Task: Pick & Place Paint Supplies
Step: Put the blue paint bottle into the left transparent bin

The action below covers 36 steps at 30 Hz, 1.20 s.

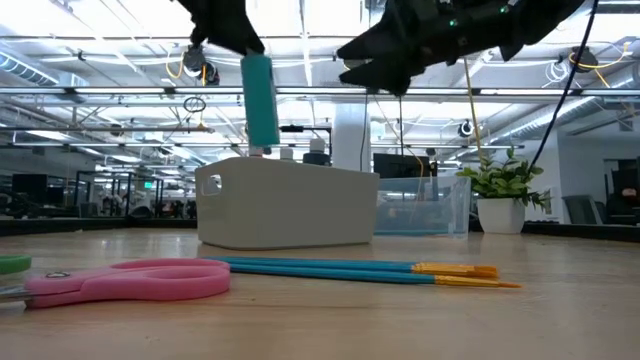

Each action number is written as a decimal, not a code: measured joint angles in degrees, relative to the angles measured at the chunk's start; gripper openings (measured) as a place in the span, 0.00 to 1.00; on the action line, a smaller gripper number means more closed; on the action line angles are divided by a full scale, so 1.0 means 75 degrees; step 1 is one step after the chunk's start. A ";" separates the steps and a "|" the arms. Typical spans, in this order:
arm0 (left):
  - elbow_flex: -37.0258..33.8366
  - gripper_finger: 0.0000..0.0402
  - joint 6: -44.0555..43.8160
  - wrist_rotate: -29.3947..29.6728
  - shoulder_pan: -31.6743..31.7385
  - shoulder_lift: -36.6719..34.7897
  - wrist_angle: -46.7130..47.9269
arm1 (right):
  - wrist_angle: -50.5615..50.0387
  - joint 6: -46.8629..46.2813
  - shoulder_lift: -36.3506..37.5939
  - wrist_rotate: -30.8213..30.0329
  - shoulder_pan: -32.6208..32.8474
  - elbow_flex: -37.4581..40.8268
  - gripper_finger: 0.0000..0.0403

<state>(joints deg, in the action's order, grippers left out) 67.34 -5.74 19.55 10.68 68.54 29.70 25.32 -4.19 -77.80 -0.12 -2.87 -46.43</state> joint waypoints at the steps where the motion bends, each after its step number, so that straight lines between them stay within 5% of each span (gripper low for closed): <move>1: -0.0084 0.30 -0.0001 0.0003 0.0093 0.0043 -0.0130 | -0.0094 0.0000 0.0083 0.0004 0.0003 -0.0003 0.71; 36: -0.0328 0.30 -0.0195 -0.1103 0.1166 0.2544 -0.1385 | -0.0222 0.0047 0.0190 -0.0003 -0.0003 0.0160 0.69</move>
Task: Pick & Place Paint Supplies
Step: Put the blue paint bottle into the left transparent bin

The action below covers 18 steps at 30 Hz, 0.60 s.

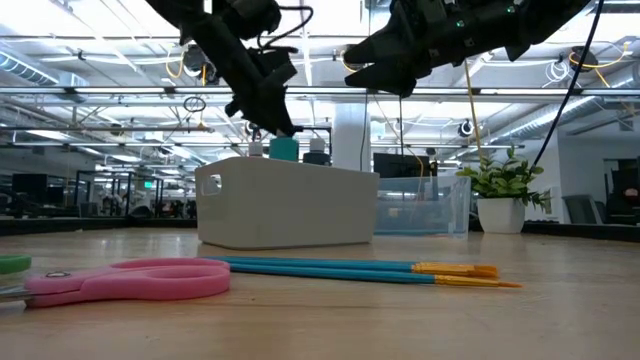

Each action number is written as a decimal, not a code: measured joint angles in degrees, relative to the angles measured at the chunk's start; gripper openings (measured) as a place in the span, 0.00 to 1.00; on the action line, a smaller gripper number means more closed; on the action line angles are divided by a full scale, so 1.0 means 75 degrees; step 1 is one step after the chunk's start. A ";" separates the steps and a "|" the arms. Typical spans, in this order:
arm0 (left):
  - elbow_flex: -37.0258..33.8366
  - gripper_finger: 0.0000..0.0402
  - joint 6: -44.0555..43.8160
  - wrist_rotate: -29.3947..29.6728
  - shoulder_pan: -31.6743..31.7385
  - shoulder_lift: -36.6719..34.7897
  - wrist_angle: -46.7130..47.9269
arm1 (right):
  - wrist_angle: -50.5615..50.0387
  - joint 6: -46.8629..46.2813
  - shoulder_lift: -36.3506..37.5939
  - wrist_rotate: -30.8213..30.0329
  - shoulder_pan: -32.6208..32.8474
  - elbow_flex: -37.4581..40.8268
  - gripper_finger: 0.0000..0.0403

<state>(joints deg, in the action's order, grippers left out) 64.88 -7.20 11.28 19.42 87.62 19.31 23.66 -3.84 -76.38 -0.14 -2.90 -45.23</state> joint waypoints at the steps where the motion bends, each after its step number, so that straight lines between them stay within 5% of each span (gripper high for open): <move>1: -0.0002 0.30 -0.0012 0.0019 0.0003 0.0074 -0.0007 | 0.0003 0.0000 0.0000 0.0000 0.0000 0.0000 0.69; 18: 0.0009 0.32 -0.0047 -0.0168 0.0026 0.0398 -0.0308 | -0.0050 0.0003 0.0000 0.0000 -0.0003 0.0003 0.69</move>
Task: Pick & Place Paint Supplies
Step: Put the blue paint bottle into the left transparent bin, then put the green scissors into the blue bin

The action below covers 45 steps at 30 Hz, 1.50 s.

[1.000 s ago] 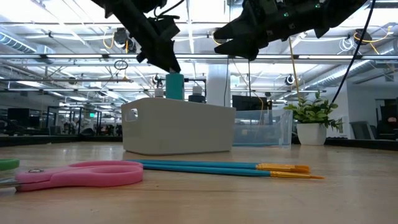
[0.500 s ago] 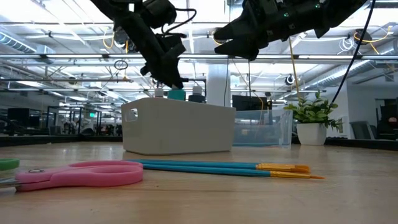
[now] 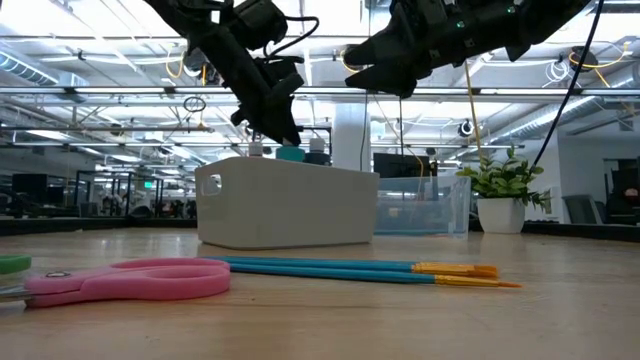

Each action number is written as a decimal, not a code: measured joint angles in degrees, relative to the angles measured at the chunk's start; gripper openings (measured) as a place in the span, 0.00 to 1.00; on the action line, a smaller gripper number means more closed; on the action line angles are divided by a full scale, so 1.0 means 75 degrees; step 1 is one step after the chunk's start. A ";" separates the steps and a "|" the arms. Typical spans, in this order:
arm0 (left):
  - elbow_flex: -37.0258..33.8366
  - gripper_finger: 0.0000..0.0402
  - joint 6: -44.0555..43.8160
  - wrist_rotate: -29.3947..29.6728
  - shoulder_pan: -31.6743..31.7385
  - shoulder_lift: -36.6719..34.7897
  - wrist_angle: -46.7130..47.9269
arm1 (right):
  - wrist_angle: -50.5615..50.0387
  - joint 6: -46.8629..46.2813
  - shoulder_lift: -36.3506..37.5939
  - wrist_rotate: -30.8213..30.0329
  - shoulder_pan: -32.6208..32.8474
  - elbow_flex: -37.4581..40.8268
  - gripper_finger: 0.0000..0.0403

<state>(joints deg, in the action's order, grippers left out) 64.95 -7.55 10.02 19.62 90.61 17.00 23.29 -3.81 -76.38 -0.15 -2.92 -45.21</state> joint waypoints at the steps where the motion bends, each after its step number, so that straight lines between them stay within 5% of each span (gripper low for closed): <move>1: 0.0000 0.33 -0.0003 0.0000 0.0000 0.0000 0.0036 | 0.0000 0.0000 0.0000 0.0000 0.0000 0.0000 0.69; 14: -0.0003 0.55 0.0166 -0.0015 -0.0134 -0.0058 0.0175 | -0.0006 0.0026 0.0000 0.0000 0.0000 0.0000 0.69; 26: -0.0003 0.56 0.0472 -0.0036 -0.0134 -0.1116 0.0443 | -0.0019 0.0058 0.0000 0.0000 0.0000 0.0000 0.69; 31: -0.0003 0.57 -0.0274 -0.1081 -0.0320 -0.2067 0.1037 | -0.0018 0.0058 0.0000 0.0000 0.0000 0.0000 0.69; 36: -0.0002 0.55 -0.0396 -0.2071 -0.1375 -0.2910 0.1764 | -0.0009 0.0091 0.0000 0.0000 -0.0003 0.0000 0.69; 45: -0.0028 0.52 -0.0639 -0.2007 -0.4872 -0.3090 0.2036 | -0.0006 0.0054 0.0000 0.0000 -0.0003 0.0000 0.69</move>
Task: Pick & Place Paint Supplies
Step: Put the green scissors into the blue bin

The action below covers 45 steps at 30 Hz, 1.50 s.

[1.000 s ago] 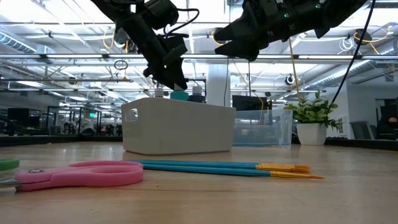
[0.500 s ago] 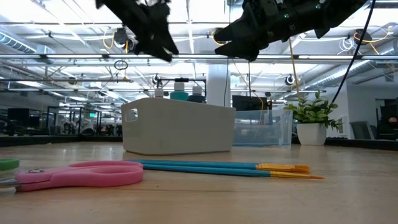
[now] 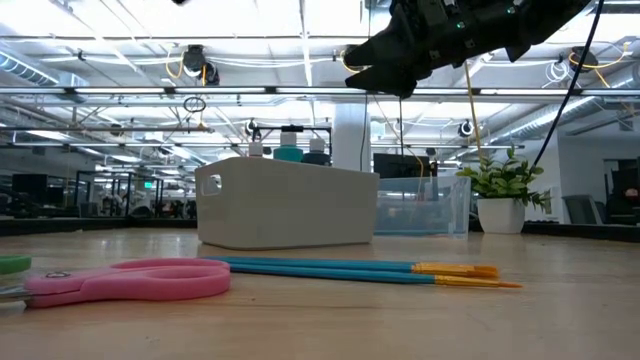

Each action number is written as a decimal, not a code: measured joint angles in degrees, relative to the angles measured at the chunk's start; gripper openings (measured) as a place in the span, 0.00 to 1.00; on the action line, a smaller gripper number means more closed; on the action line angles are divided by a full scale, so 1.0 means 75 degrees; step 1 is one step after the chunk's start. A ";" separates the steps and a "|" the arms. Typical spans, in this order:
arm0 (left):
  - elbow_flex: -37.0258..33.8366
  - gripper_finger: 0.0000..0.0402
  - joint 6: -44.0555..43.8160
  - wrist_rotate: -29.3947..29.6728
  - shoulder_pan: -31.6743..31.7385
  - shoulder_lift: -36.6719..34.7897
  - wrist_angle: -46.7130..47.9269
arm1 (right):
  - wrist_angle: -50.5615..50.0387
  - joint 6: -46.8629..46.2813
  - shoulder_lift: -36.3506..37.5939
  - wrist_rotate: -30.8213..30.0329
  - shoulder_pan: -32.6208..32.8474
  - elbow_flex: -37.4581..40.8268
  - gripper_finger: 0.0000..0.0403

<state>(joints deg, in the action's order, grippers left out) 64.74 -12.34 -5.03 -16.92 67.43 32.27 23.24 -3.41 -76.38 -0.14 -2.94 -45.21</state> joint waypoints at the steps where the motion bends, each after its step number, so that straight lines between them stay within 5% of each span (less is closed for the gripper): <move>1: -0.0026 0.52 -0.0042 0.0089 -0.0310 0.0082 -0.0003 | 0.0003 -0.0036 0.0000 0.0000 0.0000 0.0000 0.69; 8: -0.0397 0.51 -0.0771 0.0337 -0.2040 0.0738 -0.0328 | 0.0028 -0.0057 0.0000 0.0000 0.0003 0.0000 0.69; 15: -0.0497 0.50 -0.2498 0.0746 -0.2836 0.1891 -0.0449 | 0.0102 -0.0322 0.0000 0.0025 0.0006 0.0000 0.69; 23: -0.0503 0.48 -0.3698 0.0902 -0.3004 0.3262 -0.0067 | 0.0081 -0.0180 -0.0003 -0.0012 0.0825 0.0000 0.69; 28: -0.0503 0.46 -0.4342 0.0961 -0.2807 0.3758 0.0549 | 0.0300 0.0042 -0.0003 -0.0946 0.1725 0.0000 0.69; 35: -0.0503 0.45 -0.5044 0.1296 -0.2627 0.3980 0.0593 | 0.0545 0.0347 -0.0003 -0.2401 0.2832 0.0000 0.69; 45: -0.0491 0.45 -0.5382 0.1700 -0.2732 0.4067 0.0545 | 0.0770 0.0342 -0.0001 -0.2597 0.3813 0.0000 0.69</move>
<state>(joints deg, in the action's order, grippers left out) 61.06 -52.71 7.72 -37.41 97.93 36.36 29.02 -0.84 -76.38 -19.62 25.66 -45.21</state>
